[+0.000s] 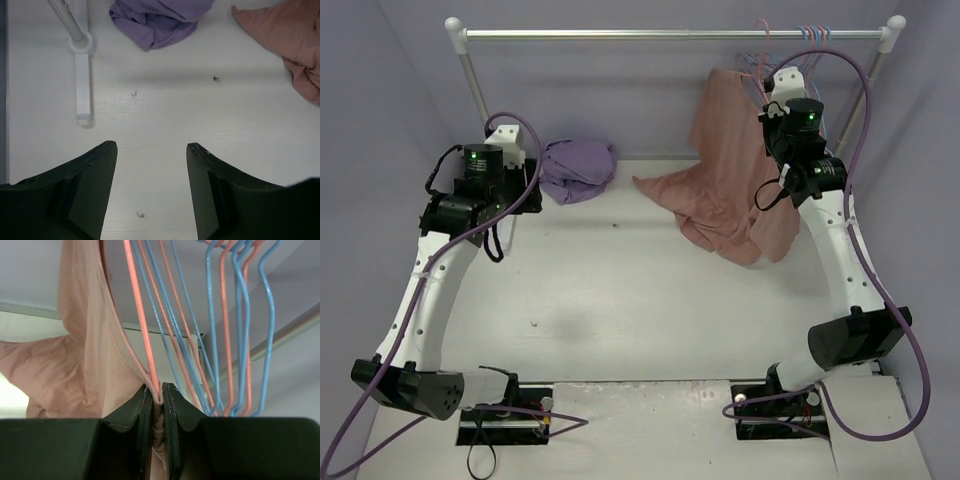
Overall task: Place the t-shirt on the hanger
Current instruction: Place the hanger at the clothesline, then reset both arms
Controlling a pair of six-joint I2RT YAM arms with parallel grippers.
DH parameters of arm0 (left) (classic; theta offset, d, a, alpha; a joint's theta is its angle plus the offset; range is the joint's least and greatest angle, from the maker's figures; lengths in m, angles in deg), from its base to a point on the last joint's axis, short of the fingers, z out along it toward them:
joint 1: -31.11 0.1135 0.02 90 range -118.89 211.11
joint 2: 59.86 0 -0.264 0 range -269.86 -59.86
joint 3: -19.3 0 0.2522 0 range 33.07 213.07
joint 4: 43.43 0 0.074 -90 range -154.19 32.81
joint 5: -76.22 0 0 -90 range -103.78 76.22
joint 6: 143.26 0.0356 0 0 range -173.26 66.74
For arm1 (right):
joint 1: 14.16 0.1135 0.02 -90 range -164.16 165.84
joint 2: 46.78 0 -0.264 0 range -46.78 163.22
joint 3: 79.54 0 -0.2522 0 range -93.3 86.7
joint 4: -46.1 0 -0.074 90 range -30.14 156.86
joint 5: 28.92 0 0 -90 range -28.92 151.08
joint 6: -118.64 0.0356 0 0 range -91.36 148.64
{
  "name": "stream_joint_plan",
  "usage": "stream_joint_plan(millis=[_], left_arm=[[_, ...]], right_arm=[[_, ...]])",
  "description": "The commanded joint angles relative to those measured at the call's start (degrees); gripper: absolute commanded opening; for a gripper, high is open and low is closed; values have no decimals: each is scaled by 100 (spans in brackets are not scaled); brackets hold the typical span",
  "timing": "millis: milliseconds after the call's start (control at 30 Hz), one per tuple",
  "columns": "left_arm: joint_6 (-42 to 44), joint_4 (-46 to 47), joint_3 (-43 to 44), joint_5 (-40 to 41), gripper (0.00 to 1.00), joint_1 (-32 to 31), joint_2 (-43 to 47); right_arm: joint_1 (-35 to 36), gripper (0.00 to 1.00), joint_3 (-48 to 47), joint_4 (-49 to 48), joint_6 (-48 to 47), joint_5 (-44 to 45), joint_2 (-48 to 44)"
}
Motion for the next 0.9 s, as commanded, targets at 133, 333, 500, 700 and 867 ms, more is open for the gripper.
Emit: stream_joint_plan(millis=[133,333,500,700,867], left_arm=[[-137,100,211,-179,57,1,-9],[-137,92,106,-188,57,10,43],[-128,13,193,-127,58,10,79],[-146,-321,554,-21,58,10,175],[-93,-584,721,627,58,10,552]], right_arm=[[4,0,-82,-835,230,-134,-324],[4,19,-3,-774,414,-327,-368],[4,62,103,-914,651,-968,-718],[-5,94,705,-1667,959,-1574,-1770],[-5,100,1824,-2197,1319,-1856,-3020]])
